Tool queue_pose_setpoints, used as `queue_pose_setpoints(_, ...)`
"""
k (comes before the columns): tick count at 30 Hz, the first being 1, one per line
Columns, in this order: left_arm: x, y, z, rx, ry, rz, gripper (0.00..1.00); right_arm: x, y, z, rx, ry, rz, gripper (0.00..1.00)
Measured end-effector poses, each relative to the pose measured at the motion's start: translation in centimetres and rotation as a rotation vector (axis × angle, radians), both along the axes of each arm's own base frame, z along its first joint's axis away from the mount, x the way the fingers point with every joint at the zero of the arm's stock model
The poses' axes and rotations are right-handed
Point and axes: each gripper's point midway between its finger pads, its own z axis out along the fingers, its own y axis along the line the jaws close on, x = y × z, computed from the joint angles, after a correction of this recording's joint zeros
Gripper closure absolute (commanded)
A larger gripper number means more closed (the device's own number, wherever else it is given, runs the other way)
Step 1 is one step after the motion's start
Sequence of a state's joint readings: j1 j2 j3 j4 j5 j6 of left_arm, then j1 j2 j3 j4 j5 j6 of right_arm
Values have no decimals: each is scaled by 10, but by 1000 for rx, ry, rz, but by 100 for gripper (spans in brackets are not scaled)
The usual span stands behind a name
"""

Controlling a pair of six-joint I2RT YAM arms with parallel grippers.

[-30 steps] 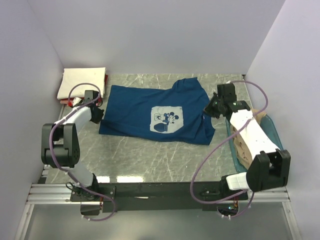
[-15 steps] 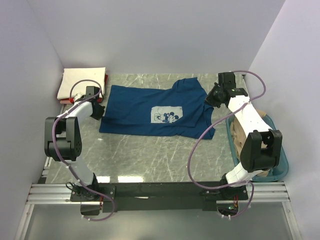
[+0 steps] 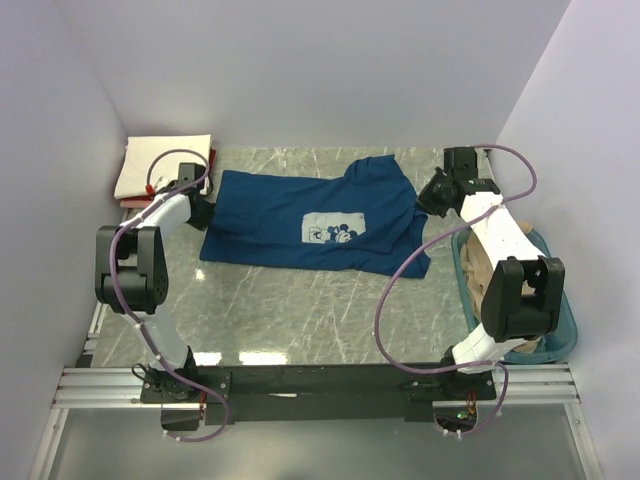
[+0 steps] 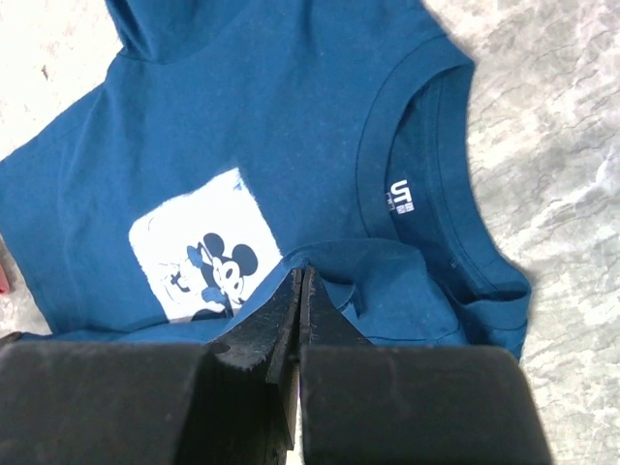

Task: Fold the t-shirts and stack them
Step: Fold the tshirt

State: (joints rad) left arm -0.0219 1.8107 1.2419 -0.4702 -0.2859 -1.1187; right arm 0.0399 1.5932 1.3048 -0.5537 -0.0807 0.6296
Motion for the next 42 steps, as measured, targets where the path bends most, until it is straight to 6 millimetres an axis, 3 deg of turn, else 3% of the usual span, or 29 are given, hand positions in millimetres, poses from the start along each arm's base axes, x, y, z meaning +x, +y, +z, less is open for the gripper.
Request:
queue_pose_setpoints(13,8,-6,-3,5,23,-12,99,6,-8,-15,20,26,-14,100)
queue_pose_setpoints(29,9,1,-1,25,30,2,99,10,-20,-15,32,15,-36,100)
queue_pose_setpoints(39,15,2,5,21,14,-23,99,13,-21,-36,46,52,-32,100)
queue_pose_setpoints(40,17,1,7,18,7,-29,98,14,-20,-41,50,62,-27,100)
queue_pose_setpoints(42,21,0,11,14,-7,-42,85,18,-18,-50,58,84,-18,96)
